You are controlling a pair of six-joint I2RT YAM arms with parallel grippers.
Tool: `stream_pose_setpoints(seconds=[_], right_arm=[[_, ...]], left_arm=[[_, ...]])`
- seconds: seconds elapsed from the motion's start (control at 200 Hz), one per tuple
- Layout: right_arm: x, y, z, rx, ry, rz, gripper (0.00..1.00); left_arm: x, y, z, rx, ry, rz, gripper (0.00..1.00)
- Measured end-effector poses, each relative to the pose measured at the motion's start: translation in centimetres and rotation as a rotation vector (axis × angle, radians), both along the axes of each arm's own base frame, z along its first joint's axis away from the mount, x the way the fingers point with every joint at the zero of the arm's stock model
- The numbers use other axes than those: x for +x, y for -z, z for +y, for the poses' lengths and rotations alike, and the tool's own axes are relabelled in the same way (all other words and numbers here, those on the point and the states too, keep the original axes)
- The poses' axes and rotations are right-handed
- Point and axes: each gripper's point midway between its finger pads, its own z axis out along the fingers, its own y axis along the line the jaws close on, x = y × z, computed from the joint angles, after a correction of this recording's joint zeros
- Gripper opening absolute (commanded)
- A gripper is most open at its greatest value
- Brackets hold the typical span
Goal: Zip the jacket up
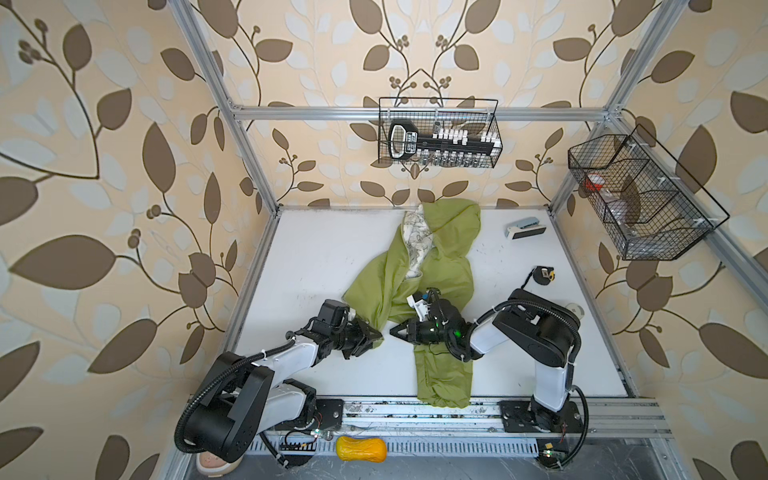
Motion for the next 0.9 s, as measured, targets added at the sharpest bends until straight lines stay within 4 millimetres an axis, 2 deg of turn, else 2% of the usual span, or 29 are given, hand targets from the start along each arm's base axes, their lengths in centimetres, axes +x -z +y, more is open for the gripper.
stream_pose_setpoints(seconds=[0.29,0.435,0.565,0.65,0.76,0.835,0.86,0.885,0.905], right_arm=[[0.0,0.0,0.0,0.000,0.001,0.000,0.19],[0.0,0.0,0.0,-0.002,0.001,0.002,0.19],[0.0,0.0,0.0,-0.003,0.001,0.002,0.18],[0.0,0.1,-0.1,-0.006,0.002,0.004,0.19],[0.1,-0.4,-0.3,-0.021,0.000,-0.012,0.24],[0.3,-1.5,-0.6,-0.032,0.004,-0.047,0.27],[0.5,-1.9,-0.7,-0.035,0.007,-0.061,0.33],[0.7,-2.4,-0.9,-0.037,0.014,-0.073,0.42],[0.8,-2.8,-1.0,-0.039,0.011,-0.090,0.55]], left_arm=[[0.0,0.0,-0.4,-0.020,0.016,0.003,0.32],[-0.1,0.4,-0.5,-0.023,0.029,0.011,0.21],[0.0,0.5,-0.9,-0.041,0.056,0.008,0.00],[0.0,0.5,-1.1,-0.048,0.063,0.004,0.00],[0.0,0.4,-1.0,-0.042,0.066,0.000,0.00],[-0.1,0.3,-0.8,-0.023,0.064,0.002,0.00],[-0.2,0.2,-0.6,-0.015,0.064,-0.002,0.00],[-0.2,0.1,-0.5,-0.006,0.064,-0.006,0.00],[-0.3,-0.1,-0.4,0.000,0.064,-0.009,0.00]])
